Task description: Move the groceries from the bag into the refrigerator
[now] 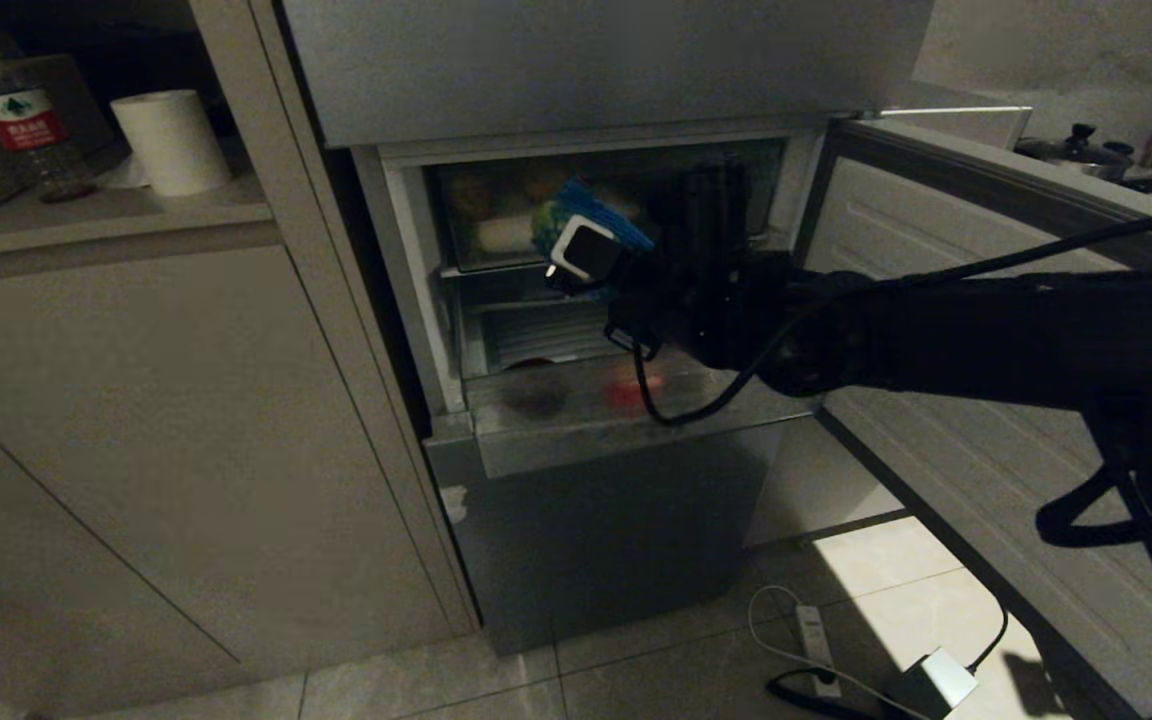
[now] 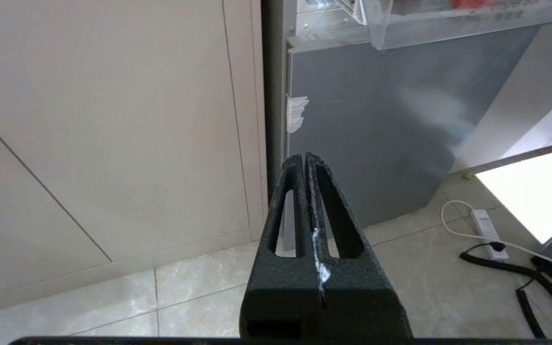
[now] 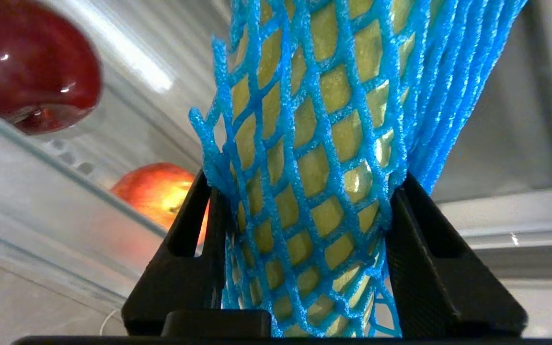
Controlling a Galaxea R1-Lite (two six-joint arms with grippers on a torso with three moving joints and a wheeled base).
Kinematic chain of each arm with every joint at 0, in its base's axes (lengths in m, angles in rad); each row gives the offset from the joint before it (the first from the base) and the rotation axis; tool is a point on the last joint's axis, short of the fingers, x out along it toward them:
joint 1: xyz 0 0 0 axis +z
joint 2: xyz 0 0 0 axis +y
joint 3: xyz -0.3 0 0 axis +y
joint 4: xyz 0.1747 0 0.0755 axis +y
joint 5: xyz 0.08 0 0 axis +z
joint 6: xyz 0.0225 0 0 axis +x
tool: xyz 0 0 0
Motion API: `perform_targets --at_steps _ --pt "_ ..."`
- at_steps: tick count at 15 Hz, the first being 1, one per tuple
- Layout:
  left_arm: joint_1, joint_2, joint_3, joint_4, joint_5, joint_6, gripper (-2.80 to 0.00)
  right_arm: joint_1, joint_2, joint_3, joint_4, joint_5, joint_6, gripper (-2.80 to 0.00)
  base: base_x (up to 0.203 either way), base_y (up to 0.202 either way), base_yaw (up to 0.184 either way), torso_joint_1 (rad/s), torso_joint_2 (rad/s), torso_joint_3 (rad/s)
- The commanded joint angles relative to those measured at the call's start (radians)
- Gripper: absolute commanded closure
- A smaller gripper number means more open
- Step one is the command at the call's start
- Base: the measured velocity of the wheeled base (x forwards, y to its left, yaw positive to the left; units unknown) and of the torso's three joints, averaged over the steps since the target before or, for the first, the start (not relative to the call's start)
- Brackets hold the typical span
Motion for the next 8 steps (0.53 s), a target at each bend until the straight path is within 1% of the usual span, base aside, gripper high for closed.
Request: perform_targets --at_steps 1,2,3,4,8 --pt "0.000 0.002 0.000 0.000 0.000 -0.001 0.00 -0.007 0.040 -0.004 -0.037 -0.002 -0.009 0.00 0.000 0.000 0.000 0.000 0.00 0.000" --pt "0.000 0.002 0.000 0.000 0.000 -0.001 0.00 -0.016 0.057 -0.004 -0.090 0.003 -0.023 0.00 0.000 0.000 0.000 0.000 0.00 0.000" --pt "0.000 0.002 0.000 0.000 0.000 -0.001 0.00 -0.027 0.071 -0.003 -0.142 0.021 -0.045 -0.45 0.000 0.000 0.000 0.000 0.00 0.000" --pt "0.000 0.002 0.000 0.000 0.000 -0.001 0.00 -0.034 0.081 -0.003 -0.170 0.032 -0.059 -2.80 0.000 0.000 0.000 0.000 0.00 0.000" --pt "0.000 0.002 0.000 0.000 0.000 -0.001 0.00 -0.039 0.082 -0.003 -0.172 0.034 -0.060 -2.80 0.000 0.000 0.000 0.000 0.00 0.000"
